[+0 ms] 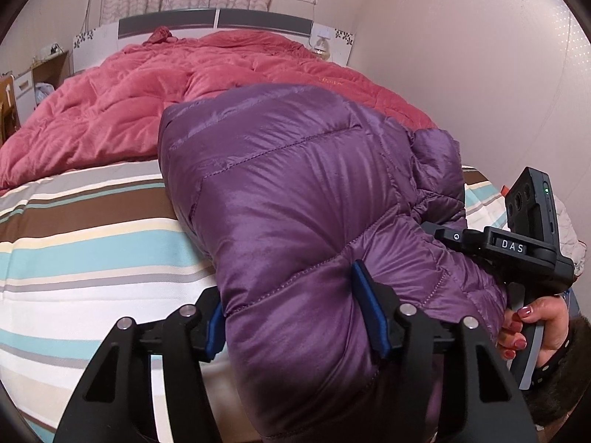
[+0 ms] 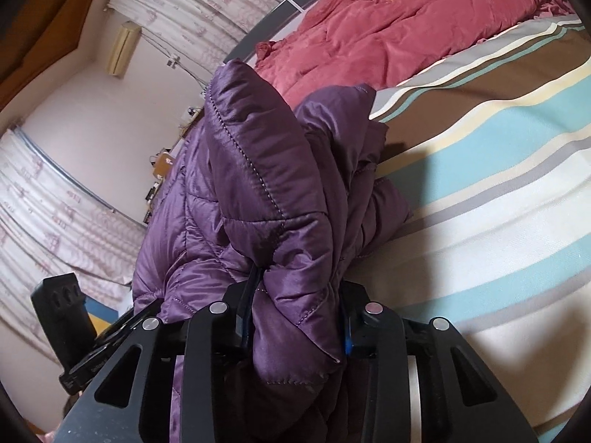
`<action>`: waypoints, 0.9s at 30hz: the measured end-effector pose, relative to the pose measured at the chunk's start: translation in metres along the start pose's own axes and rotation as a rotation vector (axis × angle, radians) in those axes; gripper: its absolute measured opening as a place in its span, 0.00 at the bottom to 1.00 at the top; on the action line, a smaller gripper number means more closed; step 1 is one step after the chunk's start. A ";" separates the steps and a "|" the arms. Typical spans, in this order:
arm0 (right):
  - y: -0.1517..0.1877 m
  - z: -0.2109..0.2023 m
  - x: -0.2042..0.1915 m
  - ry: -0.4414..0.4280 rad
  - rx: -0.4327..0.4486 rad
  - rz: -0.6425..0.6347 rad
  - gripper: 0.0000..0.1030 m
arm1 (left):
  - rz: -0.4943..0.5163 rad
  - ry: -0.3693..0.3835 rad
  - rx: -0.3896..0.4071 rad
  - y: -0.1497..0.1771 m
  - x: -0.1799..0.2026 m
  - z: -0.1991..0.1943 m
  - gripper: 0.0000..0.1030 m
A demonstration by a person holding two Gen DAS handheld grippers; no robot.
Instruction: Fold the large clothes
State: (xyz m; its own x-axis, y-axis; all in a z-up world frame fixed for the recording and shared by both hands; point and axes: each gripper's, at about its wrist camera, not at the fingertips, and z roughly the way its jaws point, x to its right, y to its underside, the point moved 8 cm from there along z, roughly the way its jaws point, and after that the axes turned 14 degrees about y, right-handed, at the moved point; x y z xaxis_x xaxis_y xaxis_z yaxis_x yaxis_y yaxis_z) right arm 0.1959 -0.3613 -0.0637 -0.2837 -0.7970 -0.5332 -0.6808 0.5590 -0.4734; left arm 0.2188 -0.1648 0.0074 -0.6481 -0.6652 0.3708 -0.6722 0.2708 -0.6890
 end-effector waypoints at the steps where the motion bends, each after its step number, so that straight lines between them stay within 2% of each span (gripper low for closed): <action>1: 0.001 -0.004 0.000 -0.007 0.003 0.001 0.32 | 0.010 -0.005 0.005 0.001 0.003 -0.004 0.56; 11: 0.024 -0.020 -0.020 -0.062 0.003 -0.012 0.32 | 0.086 -0.050 0.050 0.015 0.022 -0.056 0.53; 20: 0.048 -0.027 -0.055 -0.109 -0.013 -0.043 0.32 | 0.061 -0.079 0.086 0.042 0.010 -0.104 0.53; 27: 0.066 -0.015 -0.113 -0.164 -0.050 -0.123 0.32 | 0.009 -0.141 0.135 0.067 -0.016 -0.156 0.53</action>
State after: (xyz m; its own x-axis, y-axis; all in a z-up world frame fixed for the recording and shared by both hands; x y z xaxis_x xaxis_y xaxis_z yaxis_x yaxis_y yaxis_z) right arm 0.1728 -0.2377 -0.0247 -0.0858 -0.8083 -0.5825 -0.7375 0.4446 -0.5083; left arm 0.1282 -0.0275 0.0520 -0.5909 -0.7567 0.2798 -0.6064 0.1877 -0.7727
